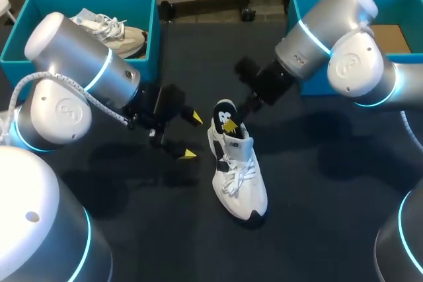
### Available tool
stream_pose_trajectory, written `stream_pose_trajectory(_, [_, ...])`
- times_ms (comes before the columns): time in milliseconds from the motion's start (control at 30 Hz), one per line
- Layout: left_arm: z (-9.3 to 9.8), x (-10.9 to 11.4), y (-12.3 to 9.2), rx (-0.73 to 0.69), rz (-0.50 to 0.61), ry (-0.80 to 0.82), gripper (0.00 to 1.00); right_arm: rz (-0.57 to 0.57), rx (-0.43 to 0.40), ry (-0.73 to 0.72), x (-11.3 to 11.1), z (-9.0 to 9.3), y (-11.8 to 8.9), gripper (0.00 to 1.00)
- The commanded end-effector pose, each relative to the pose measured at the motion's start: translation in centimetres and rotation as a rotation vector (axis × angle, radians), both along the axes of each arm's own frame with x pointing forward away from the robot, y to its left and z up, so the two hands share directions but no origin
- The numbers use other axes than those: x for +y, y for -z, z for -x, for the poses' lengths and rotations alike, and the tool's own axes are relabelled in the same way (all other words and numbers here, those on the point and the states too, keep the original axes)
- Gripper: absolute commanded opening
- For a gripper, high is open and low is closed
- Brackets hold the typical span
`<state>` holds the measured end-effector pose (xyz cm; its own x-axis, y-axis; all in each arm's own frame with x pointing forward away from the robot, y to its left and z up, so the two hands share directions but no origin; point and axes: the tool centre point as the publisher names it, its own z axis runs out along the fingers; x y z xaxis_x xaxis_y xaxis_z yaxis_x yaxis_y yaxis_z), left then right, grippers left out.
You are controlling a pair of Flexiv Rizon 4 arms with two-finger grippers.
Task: Take the shoe out of the shoebox, open the shoe tongue, remove and reinsert the insole, then place the shoe into the shoebox
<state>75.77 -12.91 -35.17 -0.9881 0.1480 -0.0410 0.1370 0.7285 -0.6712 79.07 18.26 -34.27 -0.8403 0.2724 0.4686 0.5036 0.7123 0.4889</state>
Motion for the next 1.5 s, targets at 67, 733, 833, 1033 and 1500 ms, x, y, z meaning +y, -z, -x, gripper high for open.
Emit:
stream_pose_trajectory(67, [0.1,0.0,0.1,0.003,0.000,0.001,1.00,0.021,-0.022,0.005,0.0,0.4,-0.2,0.45])
stream_pose_trajectory(733, [0.1,0.0,0.2,0.008,0.003,-0.001,1.00,0.040,0.044,-0.006,-0.2,0.6,1.6,0.11])
stream_pose_trajectory(833, [0.1,0.1,0.2,0.008,0.003,-0.001,1.00,0.042,0.061,-0.018,0.0,0.6,1.6,0.00])
stream_pose_trajectory(1033, [0.2,0.2,0.2,0.009,0.005,-0.003,1.00,0.042,0.117,-0.051,0.3,0.5,1.5,0.00])
stream_pose_trajectory(1500, [0.3,0.2,0.4,0.012,0.009,0.002,1.00,0.025,0.243,-0.144,0.3,0.5,1.5,0.00])
